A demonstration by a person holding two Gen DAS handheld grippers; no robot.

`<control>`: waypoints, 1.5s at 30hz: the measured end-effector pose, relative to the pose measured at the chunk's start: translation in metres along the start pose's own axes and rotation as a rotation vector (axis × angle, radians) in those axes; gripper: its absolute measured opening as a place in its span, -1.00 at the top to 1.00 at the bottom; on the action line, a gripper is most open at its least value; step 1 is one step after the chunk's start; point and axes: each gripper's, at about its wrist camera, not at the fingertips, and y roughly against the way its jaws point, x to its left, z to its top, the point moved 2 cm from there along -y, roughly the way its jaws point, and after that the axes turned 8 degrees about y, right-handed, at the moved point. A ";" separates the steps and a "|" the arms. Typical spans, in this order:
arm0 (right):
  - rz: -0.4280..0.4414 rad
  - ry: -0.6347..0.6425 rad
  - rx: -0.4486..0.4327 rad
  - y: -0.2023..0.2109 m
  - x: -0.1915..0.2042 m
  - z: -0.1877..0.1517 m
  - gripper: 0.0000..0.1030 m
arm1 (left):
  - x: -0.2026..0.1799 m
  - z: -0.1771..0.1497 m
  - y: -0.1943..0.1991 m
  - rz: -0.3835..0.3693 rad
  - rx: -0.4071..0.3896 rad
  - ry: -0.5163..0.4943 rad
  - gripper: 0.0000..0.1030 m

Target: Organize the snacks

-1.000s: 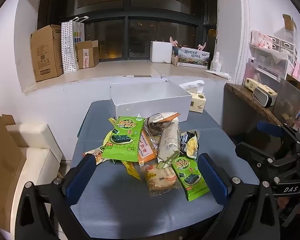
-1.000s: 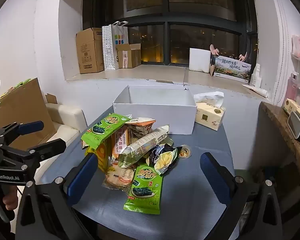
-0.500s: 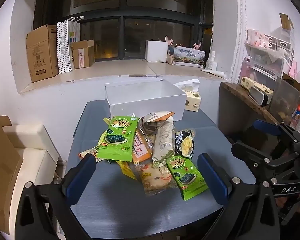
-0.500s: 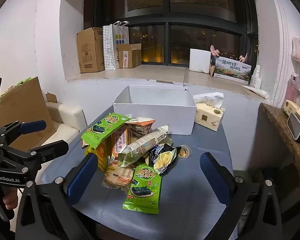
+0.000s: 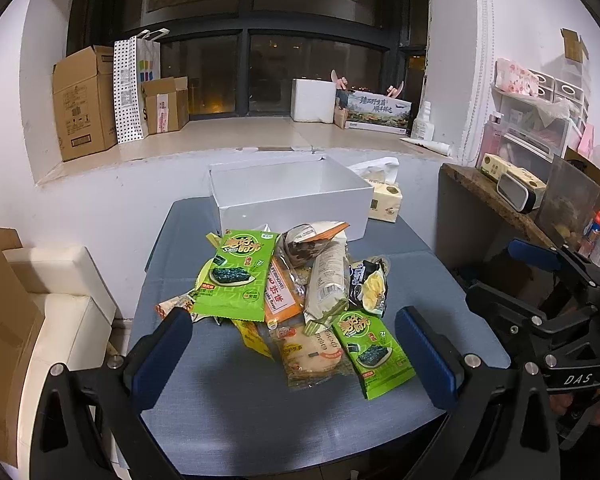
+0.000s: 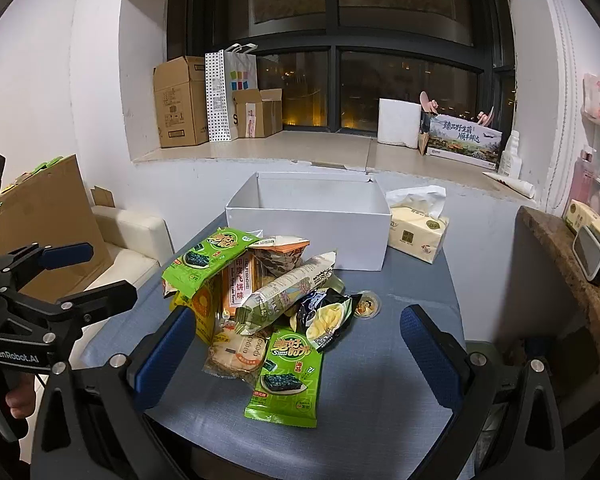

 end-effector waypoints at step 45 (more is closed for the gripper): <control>0.007 -0.007 0.003 -0.002 0.000 -0.002 -1.00 | 0.000 -0.001 -0.002 0.010 0.005 -0.002 -1.00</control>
